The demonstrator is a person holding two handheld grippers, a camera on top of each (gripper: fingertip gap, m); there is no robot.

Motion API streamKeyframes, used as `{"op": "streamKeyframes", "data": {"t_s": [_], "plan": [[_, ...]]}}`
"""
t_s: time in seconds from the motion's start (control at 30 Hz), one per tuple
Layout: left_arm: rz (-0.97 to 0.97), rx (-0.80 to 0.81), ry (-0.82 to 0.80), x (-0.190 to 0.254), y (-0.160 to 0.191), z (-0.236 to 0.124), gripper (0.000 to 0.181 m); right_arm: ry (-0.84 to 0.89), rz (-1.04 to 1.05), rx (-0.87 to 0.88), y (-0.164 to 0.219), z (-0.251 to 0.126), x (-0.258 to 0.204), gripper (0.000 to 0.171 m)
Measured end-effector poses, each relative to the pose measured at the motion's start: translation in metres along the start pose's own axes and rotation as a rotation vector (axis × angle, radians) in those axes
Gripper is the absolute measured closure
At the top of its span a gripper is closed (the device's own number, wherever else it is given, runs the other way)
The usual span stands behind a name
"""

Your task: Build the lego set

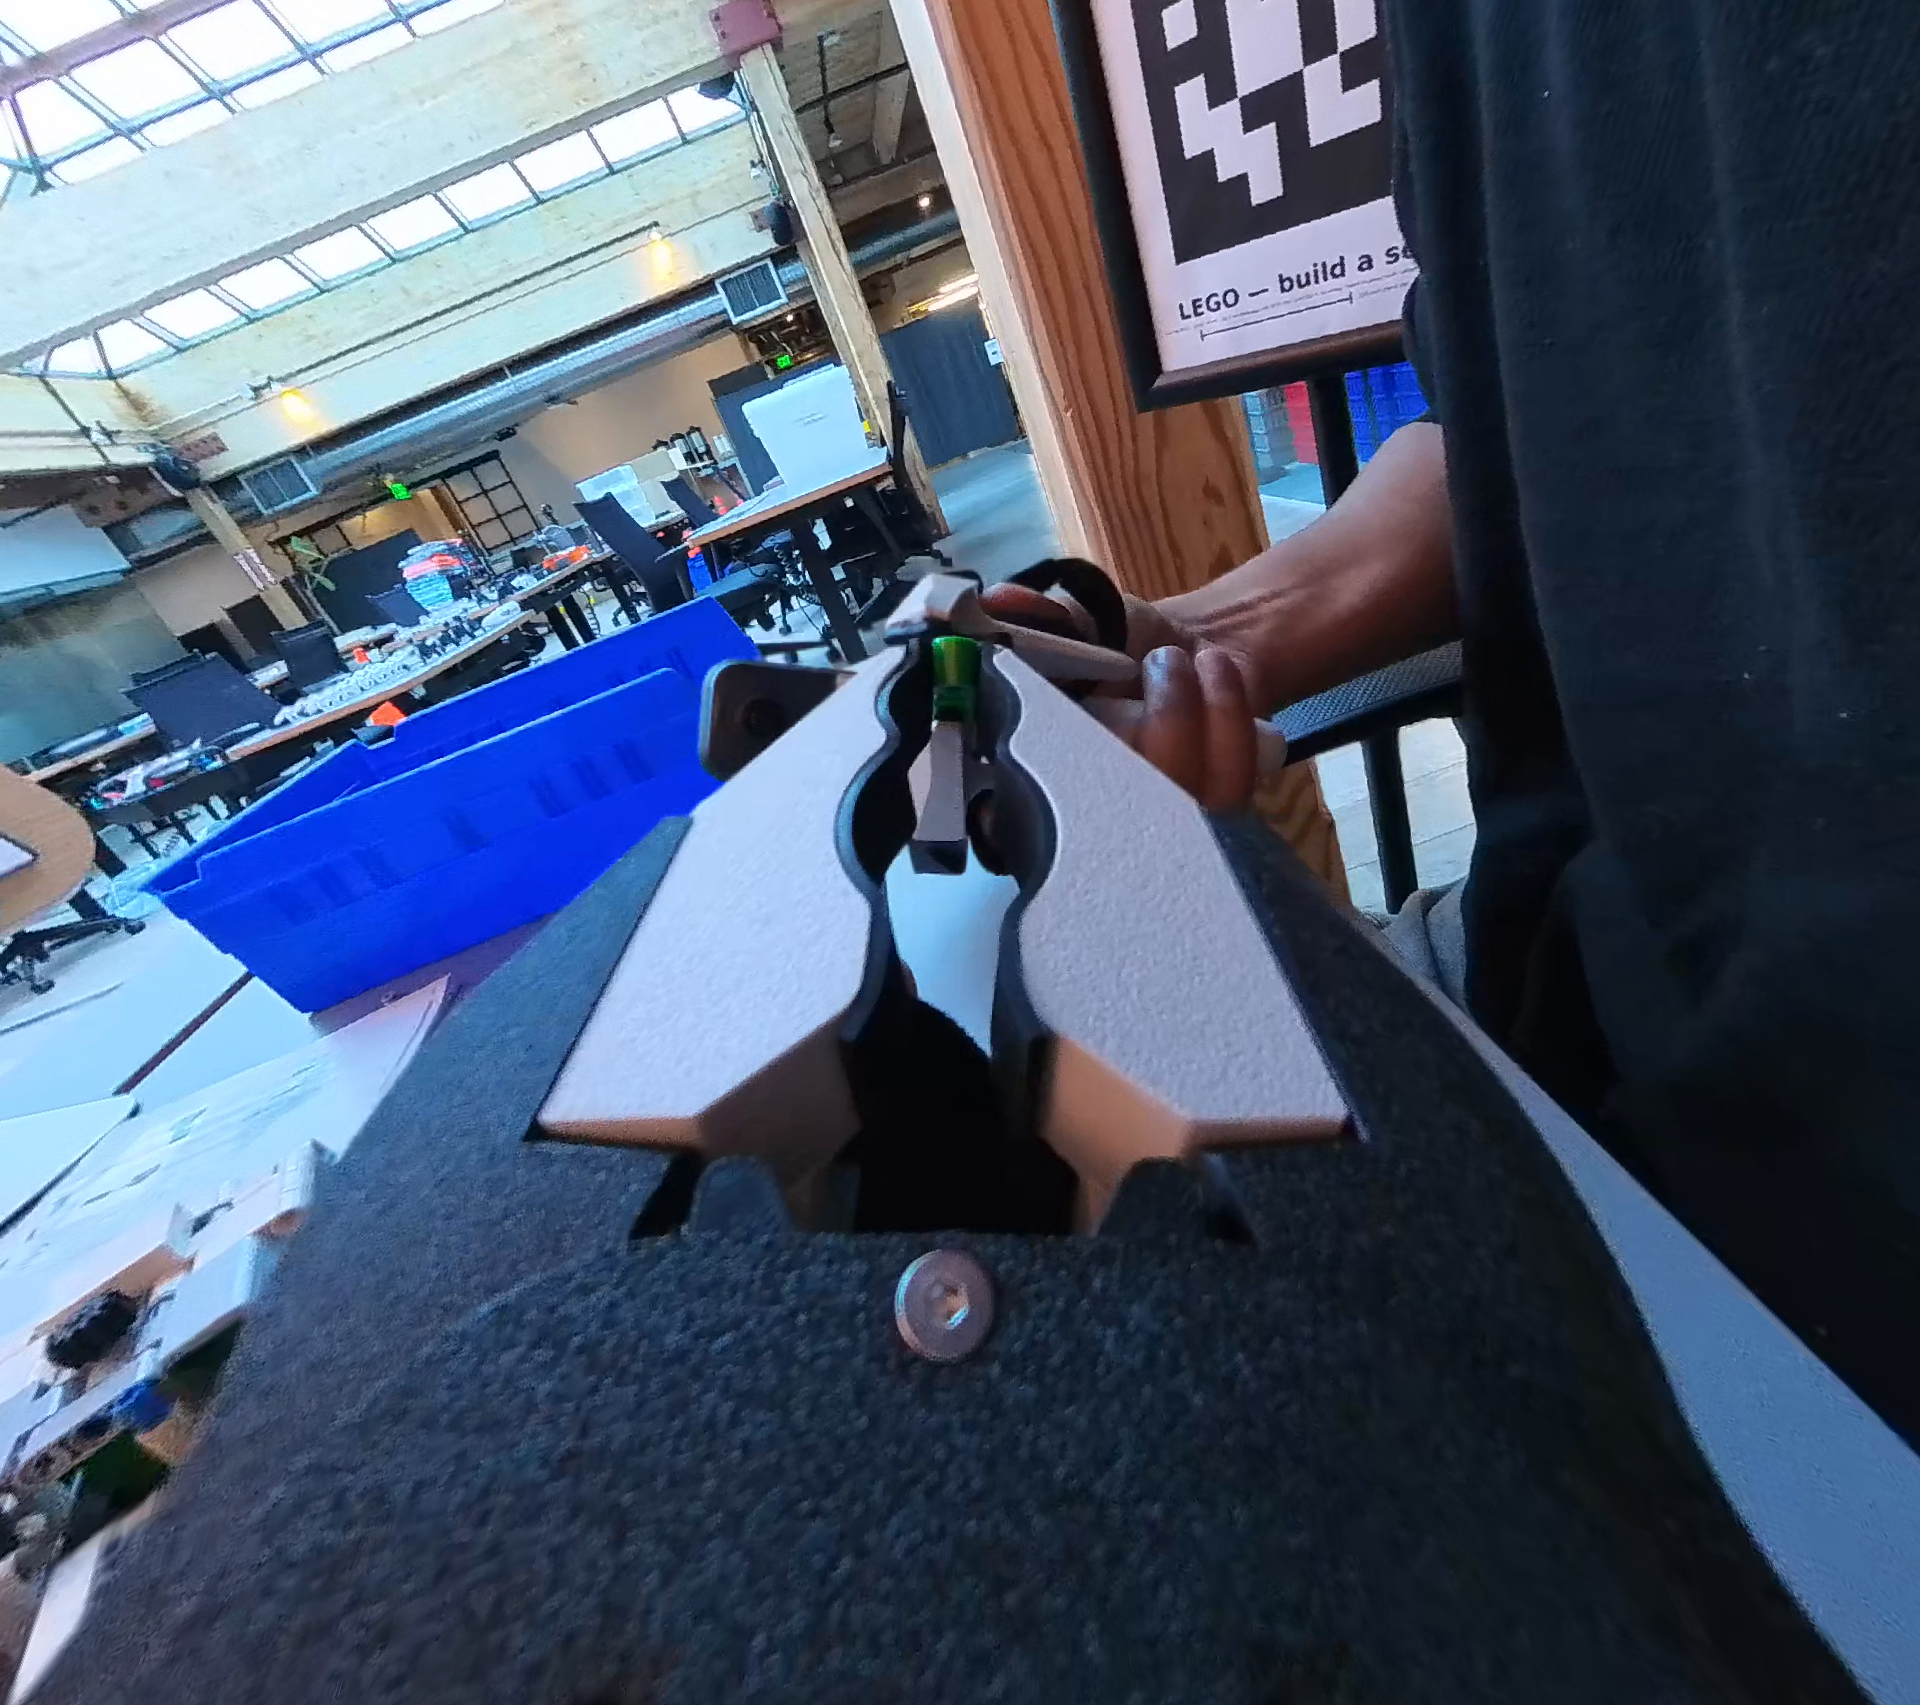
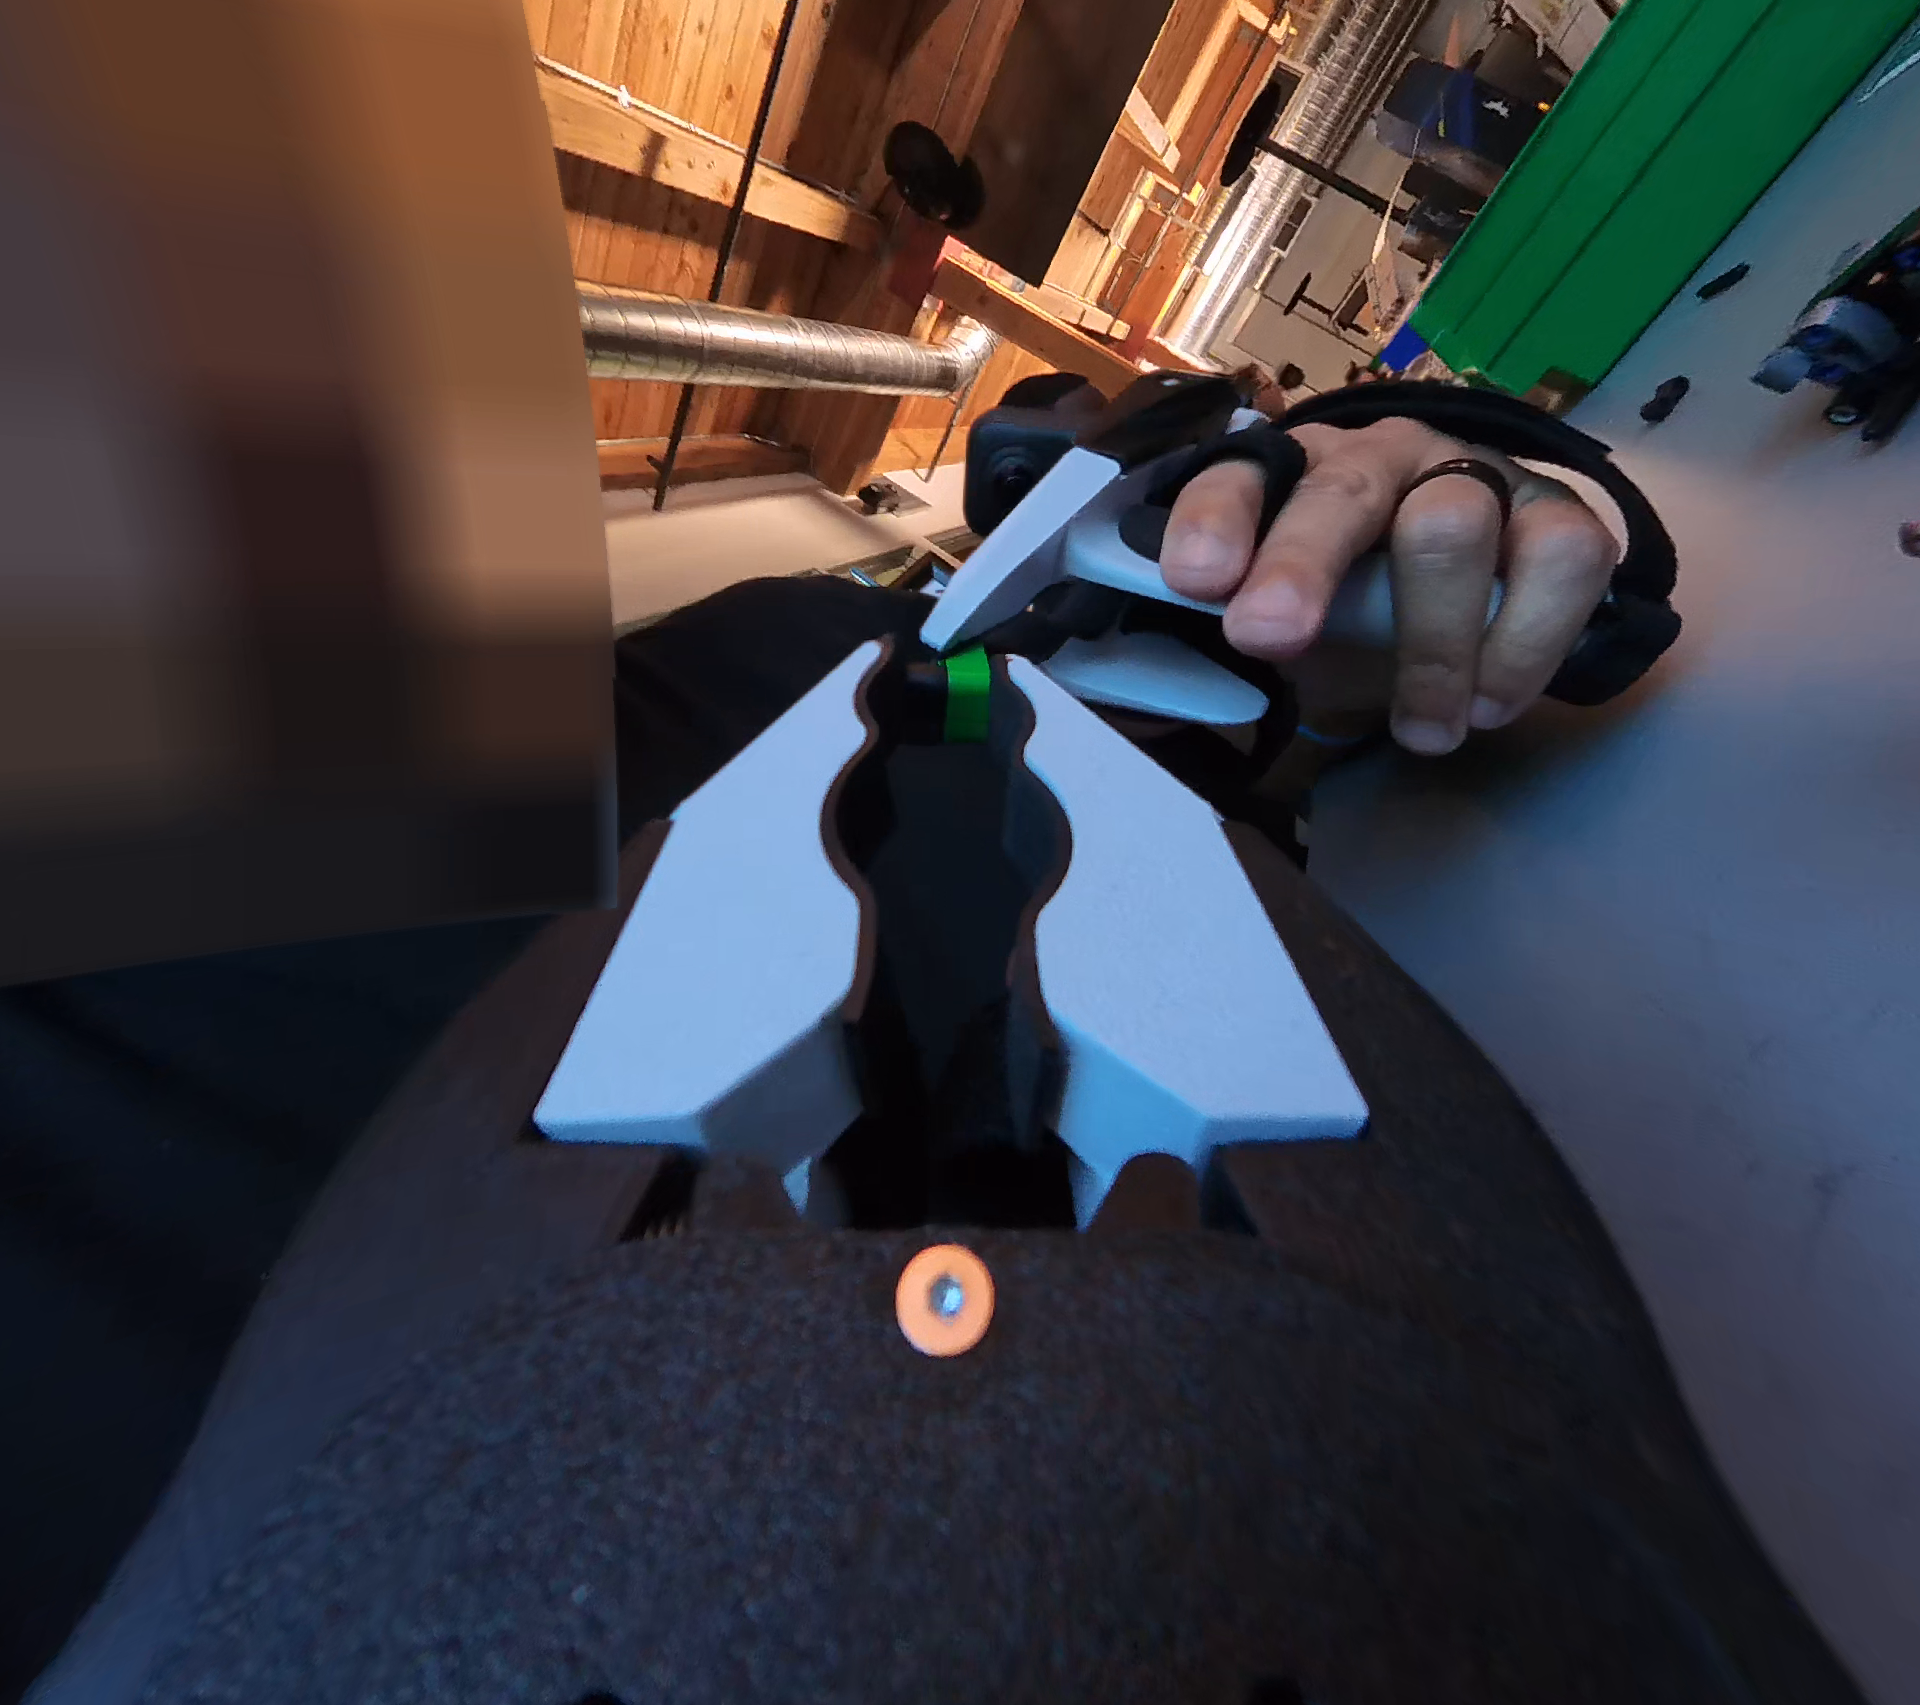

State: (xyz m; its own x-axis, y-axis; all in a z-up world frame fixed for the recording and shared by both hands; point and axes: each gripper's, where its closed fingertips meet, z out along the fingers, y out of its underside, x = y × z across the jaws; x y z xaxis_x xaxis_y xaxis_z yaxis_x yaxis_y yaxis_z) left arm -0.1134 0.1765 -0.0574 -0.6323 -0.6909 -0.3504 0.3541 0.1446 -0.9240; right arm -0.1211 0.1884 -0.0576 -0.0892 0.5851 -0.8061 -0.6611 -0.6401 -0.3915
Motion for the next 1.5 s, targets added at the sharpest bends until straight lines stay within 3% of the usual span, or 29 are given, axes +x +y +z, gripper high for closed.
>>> {"op": "streamKeyframes", "data": {"t_s": [0.13,0.2,0.3,0.4,0.73,1.27,1.4,1.5], "plan": [[-0.047,-0.042,-0.035,-0.01,0.008,-0.001,0.176,0.075,-0.059,0.031,-0.012,-0.005,0.008,0.154],[-0.004,-0.076,-0.088,-0.018,0.012,-0.003,0.176,0.232,-0.242,0.038,-0.024,-0.015,0.014,0.146],[0.112,-0.182,-0.166,-0.027,0.025,-0.005,0.176,0.499,-0.536,-0.03,-0.033,-0.026,0.016,0.157],[0.264,-0.259,-0.203,-0.028,0.034,-0.004,0.176,0.777,-0.751,-0.17,-0.031,-0.038,0.03,0.157],[0.421,-0.333,-0.235,-0.027,0.04,-0.002,0.176,0.78,-0.747,-0.194,-0.023,-0.029,0.033,0.161],[0.131,-0.284,-0.106,-0.012,0.039,0.002,0.175,0.87,-1.161,-0.552,-0.012,-0.034,0.031,0.168],[0.087,-0.278,-0.09,-0.012,0.04,0.002,0.176,0.852,-1.111,-0.539,-0.012,-0.034,0.033,0.169],[0.132,-0.189,-0.124,-0.016,0.027,0.002,0.176,0.694,-0.881,-0.343,-0.015,-0.025,0.02,0.165]]}}
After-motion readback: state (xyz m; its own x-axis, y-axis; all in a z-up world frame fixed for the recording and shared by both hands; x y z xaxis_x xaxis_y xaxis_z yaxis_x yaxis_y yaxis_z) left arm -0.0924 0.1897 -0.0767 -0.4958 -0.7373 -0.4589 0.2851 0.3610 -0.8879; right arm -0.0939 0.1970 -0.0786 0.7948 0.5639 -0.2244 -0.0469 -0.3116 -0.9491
